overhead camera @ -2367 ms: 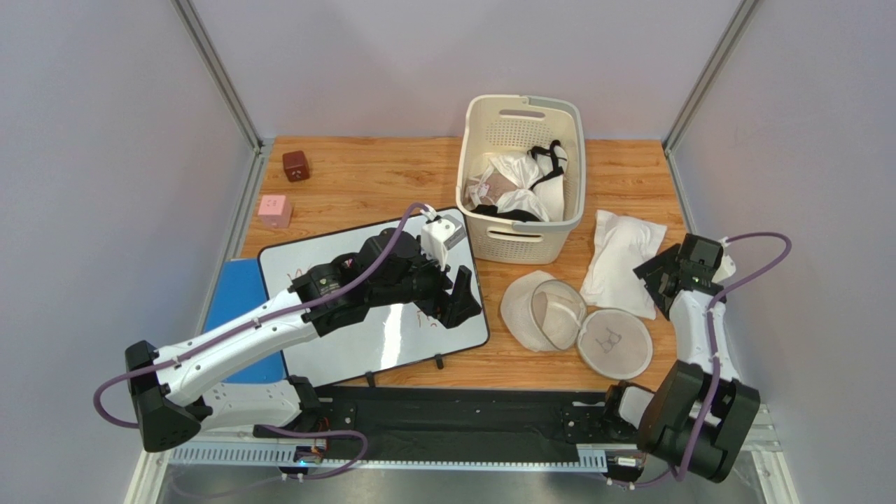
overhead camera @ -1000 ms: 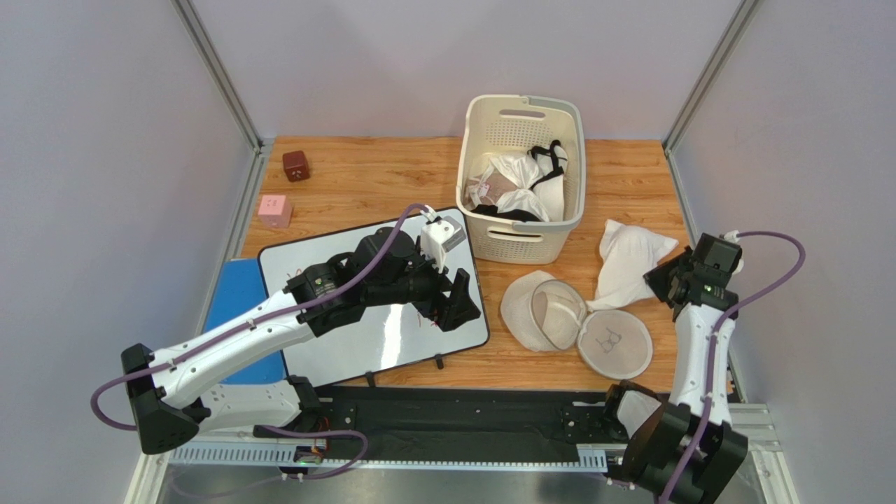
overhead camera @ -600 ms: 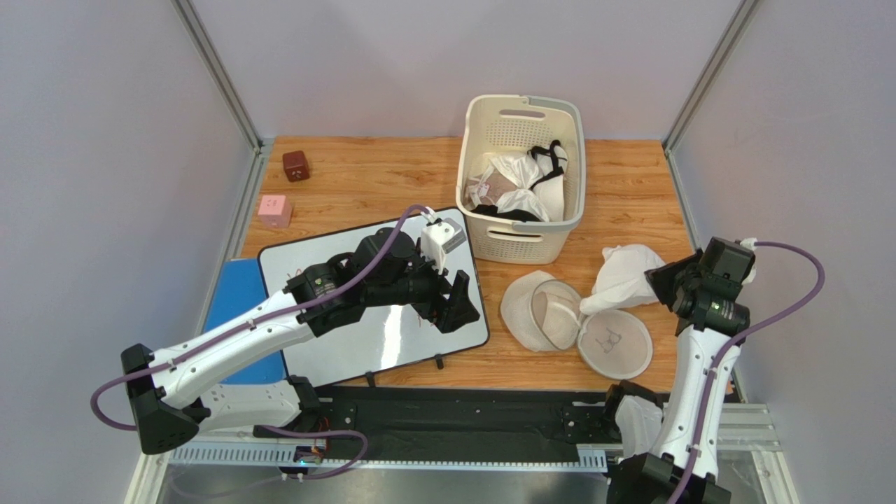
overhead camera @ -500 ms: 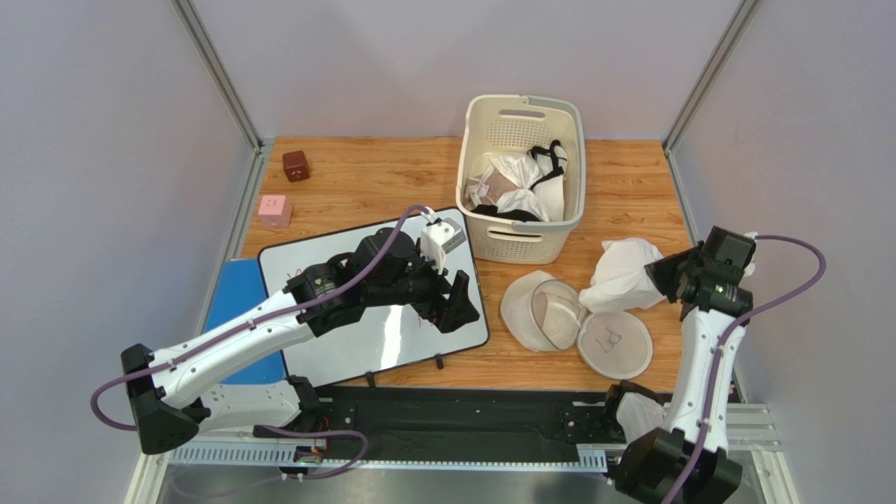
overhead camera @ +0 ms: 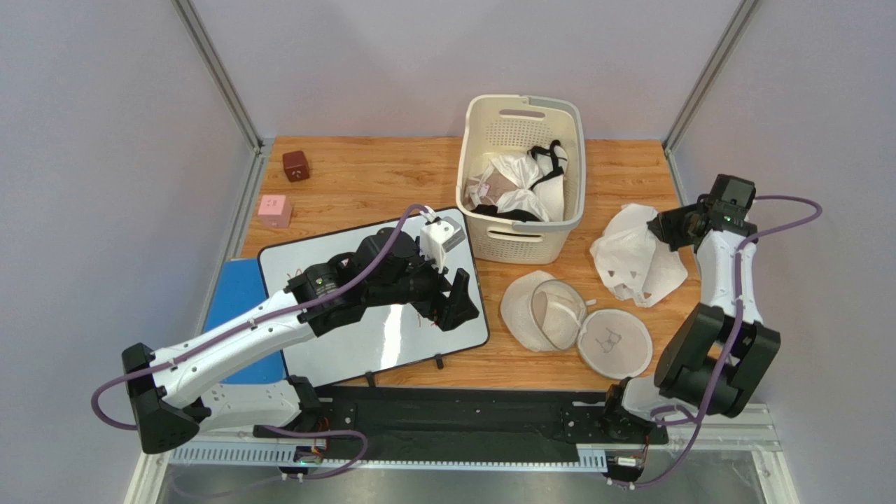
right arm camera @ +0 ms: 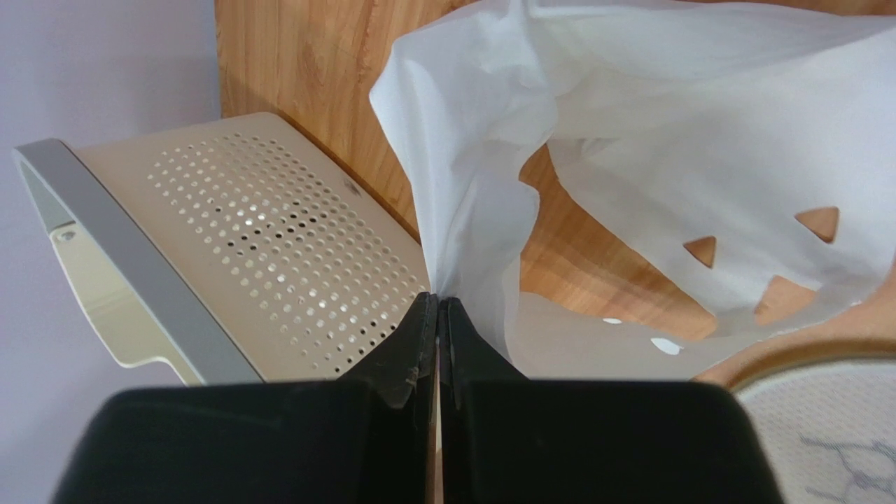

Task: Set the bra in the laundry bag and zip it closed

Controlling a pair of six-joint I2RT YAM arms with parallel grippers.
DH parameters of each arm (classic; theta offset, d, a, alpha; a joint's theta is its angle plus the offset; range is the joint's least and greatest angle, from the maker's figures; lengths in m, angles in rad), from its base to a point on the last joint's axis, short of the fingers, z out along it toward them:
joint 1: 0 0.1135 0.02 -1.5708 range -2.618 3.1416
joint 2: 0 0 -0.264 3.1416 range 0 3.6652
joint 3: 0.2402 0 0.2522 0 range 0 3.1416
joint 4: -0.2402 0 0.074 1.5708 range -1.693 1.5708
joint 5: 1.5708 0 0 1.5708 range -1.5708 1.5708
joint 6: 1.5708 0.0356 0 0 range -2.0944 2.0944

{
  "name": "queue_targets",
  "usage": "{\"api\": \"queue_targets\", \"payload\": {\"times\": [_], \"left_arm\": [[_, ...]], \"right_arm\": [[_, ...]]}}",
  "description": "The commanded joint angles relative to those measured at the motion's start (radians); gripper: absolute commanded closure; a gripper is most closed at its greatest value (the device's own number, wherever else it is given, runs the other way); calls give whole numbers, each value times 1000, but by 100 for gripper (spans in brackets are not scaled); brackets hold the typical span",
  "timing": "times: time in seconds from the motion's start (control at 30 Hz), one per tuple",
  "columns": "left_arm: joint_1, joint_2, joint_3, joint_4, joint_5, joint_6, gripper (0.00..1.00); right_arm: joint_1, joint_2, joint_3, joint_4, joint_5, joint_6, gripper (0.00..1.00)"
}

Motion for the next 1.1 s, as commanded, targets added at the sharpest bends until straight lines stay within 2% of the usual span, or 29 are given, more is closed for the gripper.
{"api": "queue_targets", "payload": {"times": [0.0,0.27,0.43,0.63,0.67,0.7,0.73,0.77,0.8,0.87,0.9,0.97,1.0,1.07], "left_arm": [[5,12,39,9,-16,-6,10],[5,39,52,9,-16,-13,10],[5,55,59,7,-11,-15,10],[5,67,62,9,-6,-15,10],[5,67,61,13,0,-16,10],[5,66,53,18,1,-18,10],[5,66,50,21,4,-20,10],[5,66,47,26,7,-18,10],[5,66,44,26,9,-18,10],[5,62,41,24,6,-13,10],[5,59,38,26,4,-13,10],[5,56,35,26,3,-10,10],[5,55,35,26,3,-10,10],[5,49,33,24,4,-9,10]], "right_arm": [[1,105,72,98,-36,33,100],[-1,252,157,149,-47,44,100],[-4,323,221,109,-7,-42,100],[-9,422,306,-1,183,-313,100],[-9,442,321,-21,289,-347,100],[-9,464,358,-81,345,-397,96],[-7,485,378,-98,390,-419,87],[-7,517,392,-110,416,-451,77],[-3,528,419,-145,438,-467,60],[13,518,428,-161,477,-499,47],[19,506,424,-155,487,-508,36],[27,457,406,-147,508,-522,29],[28,443,395,-128,502,-525,20],[25,407,360,-100,481,-554,19]]}}
